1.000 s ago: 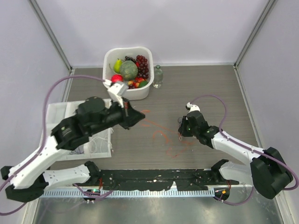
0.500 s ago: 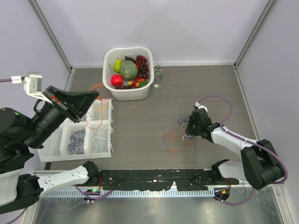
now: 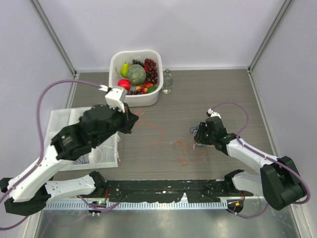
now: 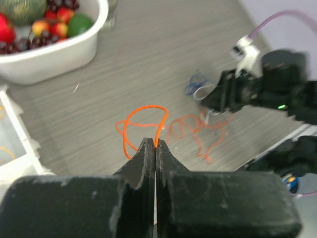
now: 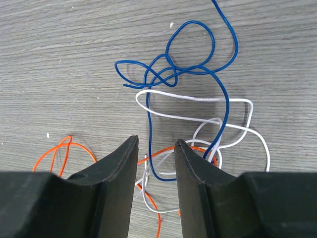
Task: Untangle the cables
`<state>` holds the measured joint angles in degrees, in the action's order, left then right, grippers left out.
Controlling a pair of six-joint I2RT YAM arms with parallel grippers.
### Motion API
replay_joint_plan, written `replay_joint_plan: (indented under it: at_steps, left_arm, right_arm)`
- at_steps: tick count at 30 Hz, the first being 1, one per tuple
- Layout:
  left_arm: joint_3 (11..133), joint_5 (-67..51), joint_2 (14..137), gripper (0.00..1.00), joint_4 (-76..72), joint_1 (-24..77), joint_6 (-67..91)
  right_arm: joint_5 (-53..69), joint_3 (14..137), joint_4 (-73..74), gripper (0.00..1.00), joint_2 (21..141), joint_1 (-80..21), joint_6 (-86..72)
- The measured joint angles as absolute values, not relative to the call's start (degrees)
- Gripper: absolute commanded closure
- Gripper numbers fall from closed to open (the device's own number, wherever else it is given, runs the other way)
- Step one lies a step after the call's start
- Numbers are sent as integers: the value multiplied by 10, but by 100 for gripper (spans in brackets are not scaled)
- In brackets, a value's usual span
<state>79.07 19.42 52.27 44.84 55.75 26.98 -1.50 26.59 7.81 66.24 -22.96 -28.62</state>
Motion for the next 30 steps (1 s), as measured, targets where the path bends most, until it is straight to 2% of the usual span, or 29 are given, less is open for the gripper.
replay_joint_plan:
  at_steps: [8,16,18,19,20,21,26,30]
  left_arm:
    - [663,222,566,100,415,557,287]
    - [558,221,703,98,372,555,336]
    - [548,221,724,79,369,555,344]
    - [545,222,732,67,368,555,346]
    - [543,223,736,50,366,555,346]
    - [542,225,742,41,363,555,350]
    - [539,214,771,15,342,555,353]
    - [539,195,799,8,322,554,353]
  right_arm:
    - [-13,265,77,59,662,-230,-286]
    - [-12,258,72,59,650,-230,-286]
    - [-11,258,72,59,649,-230,-286]
    - [-11,257,72,59,649,-230,-286]
    - [-11,257,72,59,649,-230,-286]
    - [-11,256,72,59,649,-230,-286]
    - [-9,255,71,59,648,-230,-286]
    - [-9,255,69,59,648,-230,-286]
